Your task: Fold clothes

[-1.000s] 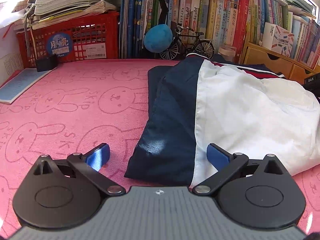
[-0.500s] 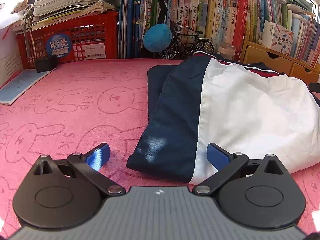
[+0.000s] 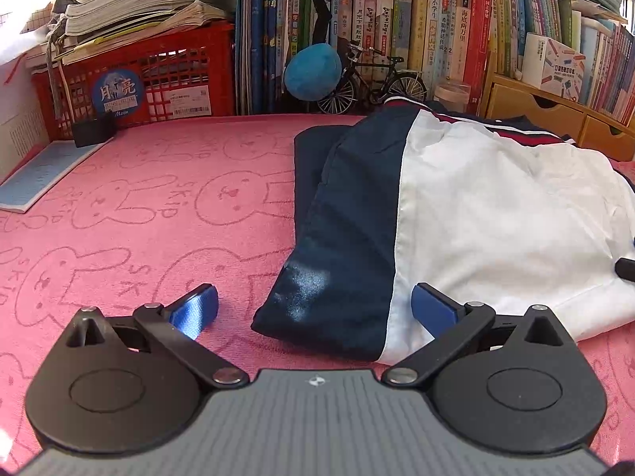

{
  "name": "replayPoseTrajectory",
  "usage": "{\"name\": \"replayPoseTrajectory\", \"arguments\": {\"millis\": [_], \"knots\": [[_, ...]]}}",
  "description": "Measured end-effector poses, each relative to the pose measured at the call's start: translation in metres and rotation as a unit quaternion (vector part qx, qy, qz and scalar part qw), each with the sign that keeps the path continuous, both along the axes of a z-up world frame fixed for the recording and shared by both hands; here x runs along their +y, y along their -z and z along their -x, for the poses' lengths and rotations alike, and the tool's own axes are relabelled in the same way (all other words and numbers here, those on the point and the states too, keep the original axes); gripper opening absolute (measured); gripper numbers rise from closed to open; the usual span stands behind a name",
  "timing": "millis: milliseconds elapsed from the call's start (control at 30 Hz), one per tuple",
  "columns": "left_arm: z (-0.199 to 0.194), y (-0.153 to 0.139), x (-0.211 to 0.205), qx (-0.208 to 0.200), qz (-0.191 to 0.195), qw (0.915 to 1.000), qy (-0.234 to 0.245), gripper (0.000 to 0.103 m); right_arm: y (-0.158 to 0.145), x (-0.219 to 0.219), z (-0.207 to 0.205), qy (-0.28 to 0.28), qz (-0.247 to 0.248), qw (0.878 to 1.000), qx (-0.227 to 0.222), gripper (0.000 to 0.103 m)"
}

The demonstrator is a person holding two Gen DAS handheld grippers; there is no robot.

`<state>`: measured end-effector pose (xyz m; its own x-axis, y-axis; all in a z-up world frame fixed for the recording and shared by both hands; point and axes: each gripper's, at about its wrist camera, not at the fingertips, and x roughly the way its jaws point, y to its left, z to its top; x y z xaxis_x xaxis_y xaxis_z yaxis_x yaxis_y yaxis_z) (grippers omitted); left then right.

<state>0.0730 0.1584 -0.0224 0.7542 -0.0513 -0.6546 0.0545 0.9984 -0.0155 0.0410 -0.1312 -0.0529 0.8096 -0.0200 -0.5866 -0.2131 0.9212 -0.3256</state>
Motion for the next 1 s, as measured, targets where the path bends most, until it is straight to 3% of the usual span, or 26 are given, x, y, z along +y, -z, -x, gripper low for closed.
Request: {"name": "replayPoseTrajectory", "arguments": {"millis": [100,233,300,367,400,467,567,600,700,733,767,800,833,900,933,1000], "knots": [[-0.001,0.000,0.000,0.000,0.000,1.0000,0.000,0.103,0.009,-0.073,0.005,0.083,0.060,0.995,-0.018,0.043],[0.000,0.000,0.000,-0.001,-0.001,1.0000,-0.001,0.103,-0.004,-0.120,0.024,0.123,0.059,0.990,-0.019,0.044],[0.004,-0.002,-0.001,-0.007,-0.014,0.9999,-0.004,0.103,-0.008,-0.108,0.044,0.074,0.072,0.994,-0.043,0.048],[0.027,-0.012,-0.013,-0.066,-0.066,0.9951,0.033,0.102,-0.009,-0.086,0.064,-0.002,0.110,0.991,-0.079,0.052],[0.038,-0.018,-0.019,-0.096,-0.092,0.9898,0.052,0.102,-0.008,-0.070,0.075,-0.052,0.138,0.984,-0.101,0.067],[0.061,-0.027,-0.030,-0.151,-0.142,0.9740,0.092,0.103,-0.004,-0.037,0.096,-0.168,0.197,0.957,-0.133,0.077],[0.083,-0.025,-0.060,-0.170,-0.194,0.9447,0.202,0.103,0.006,0.006,0.112,-0.273,0.255,0.919,-0.129,0.072],[0.090,-0.024,-0.070,-0.176,-0.211,0.9315,0.239,0.103,0.007,0.020,0.112,-0.300,0.256,0.911,-0.123,0.072],[0.111,-0.021,-0.100,-0.191,-0.260,0.8825,0.343,0.103,0.010,0.046,0.097,-0.328,0.248,0.906,-0.103,0.069],[0.113,-0.016,-0.110,-0.197,-0.278,0.8678,0.362,0.103,0.009,0.051,0.090,-0.329,0.243,0.907,-0.100,0.065],[0.112,-0.009,-0.120,-0.203,-0.297,0.8540,0.376,0.103,0.008,0.053,0.084,-0.324,0.230,0.913,-0.090,0.050],[0.111,-0.004,-0.130,-0.208,-0.313,0.8423,0.386,0.103,0.007,0.054,0.078,-0.319,0.217,0.919,-0.080,0.015],[0.108,0.001,-0.138,-0.212,-0.326,0.8333,0.393,0.103,0.006,0.055,0.072,-0.313,0.204,0.925,-0.070,0.014],[0.098,0.008,-0.152,-0.213,-0.334,0.8262,0.401,0.094,0.004,0.058,0.060,-0.303,0.178,0.935,-0.052,0.015],[0.091,0.006,-0.155,-0.206,-0.328,0.8293,0.403,0.092,0.002,0.054,0.060,-0.302,0.168,0.937,-0.055,0.015],[0.075,0.005,-0.162,-0.193,-0.331,0.8336,0.398,0.068,-0.004,0.047,0.061,-0.296,0.145,0.942,-0.060,0.014]]}}
